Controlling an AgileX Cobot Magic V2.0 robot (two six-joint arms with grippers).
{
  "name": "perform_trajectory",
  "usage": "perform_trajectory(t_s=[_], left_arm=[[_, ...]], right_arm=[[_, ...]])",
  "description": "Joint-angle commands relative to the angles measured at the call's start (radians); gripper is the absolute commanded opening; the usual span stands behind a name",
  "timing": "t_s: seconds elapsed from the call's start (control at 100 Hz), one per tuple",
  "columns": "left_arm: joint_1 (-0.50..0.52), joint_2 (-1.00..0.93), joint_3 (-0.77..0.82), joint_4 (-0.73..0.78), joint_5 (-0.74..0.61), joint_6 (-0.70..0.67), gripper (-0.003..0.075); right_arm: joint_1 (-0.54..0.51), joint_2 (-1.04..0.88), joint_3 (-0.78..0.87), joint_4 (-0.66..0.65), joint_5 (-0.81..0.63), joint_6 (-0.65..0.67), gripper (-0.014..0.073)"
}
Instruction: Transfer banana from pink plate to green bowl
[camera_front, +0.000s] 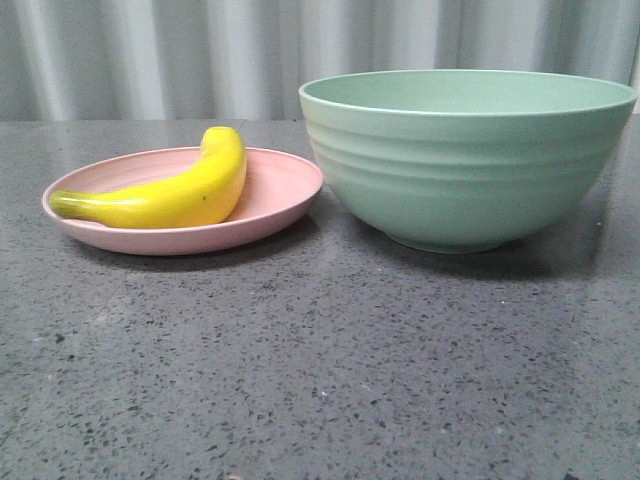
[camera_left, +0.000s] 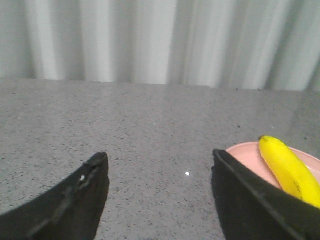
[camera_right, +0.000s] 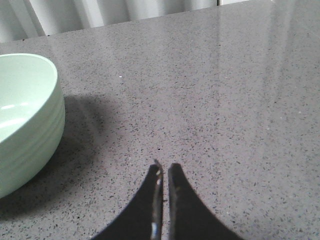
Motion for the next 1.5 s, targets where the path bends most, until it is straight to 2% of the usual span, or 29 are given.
perform_trajectory(t_s=[0.0,0.46,0.65,1.03,1.49], left_arm=[[-0.062,0.07,-0.081,-0.01,-0.029,0.022,0.0403],[-0.419,0.454,-0.24,-0.01,-0.008,0.022,0.0402],[-0.507,0.632,-0.305,-0.009,-0.008,0.022,0.0402],[-0.55,0.881,-0.401,0.046,-0.008,0.022,0.0402],[-0.543,1.005,-0.434,0.106,-0.012,0.022,0.0398]], right_arm=[[-0.004,0.02,-0.037,-0.007,-0.077,-0.006,-0.0062],[-0.004,0.02,-0.037,-0.007,-0.077,-0.006,-0.0062],[-0.004,0.02,-0.037,-0.007,-0.077,-0.006,-0.0062],[-0.004,0.02,-0.037,-0.007,-0.077,-0.006,-0.0062],[-0.004,0.02,-0.037,-0.007,-0.077,-0.006,-0.0062]])
